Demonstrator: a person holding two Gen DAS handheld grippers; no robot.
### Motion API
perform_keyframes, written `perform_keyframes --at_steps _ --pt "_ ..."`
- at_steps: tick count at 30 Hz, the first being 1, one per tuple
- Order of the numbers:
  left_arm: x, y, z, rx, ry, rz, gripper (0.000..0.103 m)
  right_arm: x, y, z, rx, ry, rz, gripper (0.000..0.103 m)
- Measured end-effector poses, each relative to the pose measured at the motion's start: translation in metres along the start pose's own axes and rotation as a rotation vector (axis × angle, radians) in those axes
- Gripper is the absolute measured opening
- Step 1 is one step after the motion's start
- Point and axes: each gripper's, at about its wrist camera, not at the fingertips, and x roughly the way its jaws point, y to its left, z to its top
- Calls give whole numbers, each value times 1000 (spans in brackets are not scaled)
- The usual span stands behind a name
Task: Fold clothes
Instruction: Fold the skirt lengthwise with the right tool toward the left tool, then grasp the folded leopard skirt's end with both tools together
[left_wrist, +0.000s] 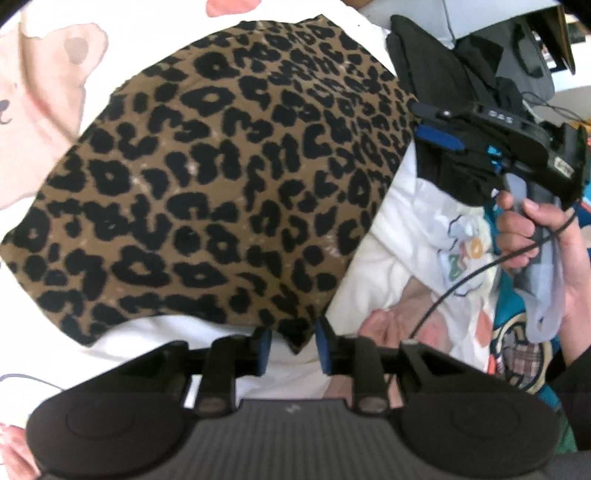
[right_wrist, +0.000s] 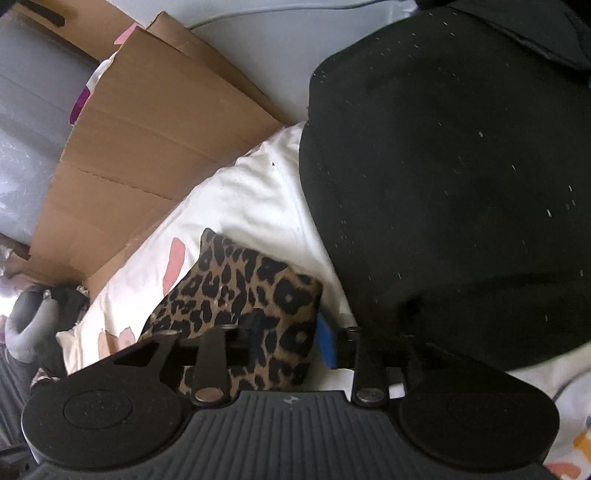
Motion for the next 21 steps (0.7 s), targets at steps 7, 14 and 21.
perform_keyframes --at_steps 7,14,21 --pt "-28 0 12 38 -10 -54 38 -9 0 -19 17 22 20 39" --pt "-52 -16 26 106 -37 -65 48 -16 2 -39 25 50 42 39" --pt "-74 -14 45 152 -131 -13 48 -16 -8 -50 73 57 47 39"
